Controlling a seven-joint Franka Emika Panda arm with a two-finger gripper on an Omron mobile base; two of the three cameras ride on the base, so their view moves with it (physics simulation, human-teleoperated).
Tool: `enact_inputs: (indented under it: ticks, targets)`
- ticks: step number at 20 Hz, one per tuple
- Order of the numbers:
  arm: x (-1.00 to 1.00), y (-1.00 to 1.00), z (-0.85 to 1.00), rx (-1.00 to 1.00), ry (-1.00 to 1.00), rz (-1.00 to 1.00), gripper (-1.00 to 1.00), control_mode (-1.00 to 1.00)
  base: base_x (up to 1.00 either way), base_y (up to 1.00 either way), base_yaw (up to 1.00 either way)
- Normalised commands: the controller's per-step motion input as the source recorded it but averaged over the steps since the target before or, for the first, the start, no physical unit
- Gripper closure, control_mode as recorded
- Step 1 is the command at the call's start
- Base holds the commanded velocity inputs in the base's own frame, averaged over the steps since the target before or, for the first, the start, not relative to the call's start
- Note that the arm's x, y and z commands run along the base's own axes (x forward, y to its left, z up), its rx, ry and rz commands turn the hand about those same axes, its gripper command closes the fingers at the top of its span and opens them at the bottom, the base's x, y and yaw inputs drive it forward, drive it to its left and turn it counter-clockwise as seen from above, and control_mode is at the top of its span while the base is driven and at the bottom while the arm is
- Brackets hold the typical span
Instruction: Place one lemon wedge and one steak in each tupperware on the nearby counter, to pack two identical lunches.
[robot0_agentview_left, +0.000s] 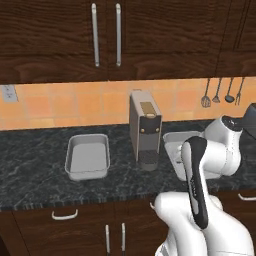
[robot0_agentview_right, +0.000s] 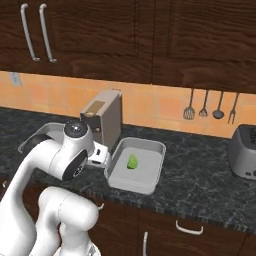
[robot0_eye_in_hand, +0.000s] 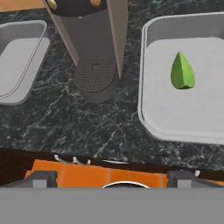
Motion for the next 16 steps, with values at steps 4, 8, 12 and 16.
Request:
enact_inputs:
  ticks: [4, 8, 12, 16]
  targets:
    - [0.0, 0.0, 0.0, 0.0, 0.0, 0.0, -1.0, 1.0, -0.63, -0.95, -0.09]
    - [0.0, 0.0, 0.0, 0.0, 0.0, 0.0, -1.0, 1.0, -0.31, -1.0, -0.01]
    - [0.0, 0.0, 0.0, 0.0, 0.0, 0.0, -1.0, 1.0, -0.08, -1.0, 0.0]
    - [0.0, 0.0, 0.0, 0.0, 0.0, 0.0, -1.0, 1.0, -0.79, -1.0, 0.0]
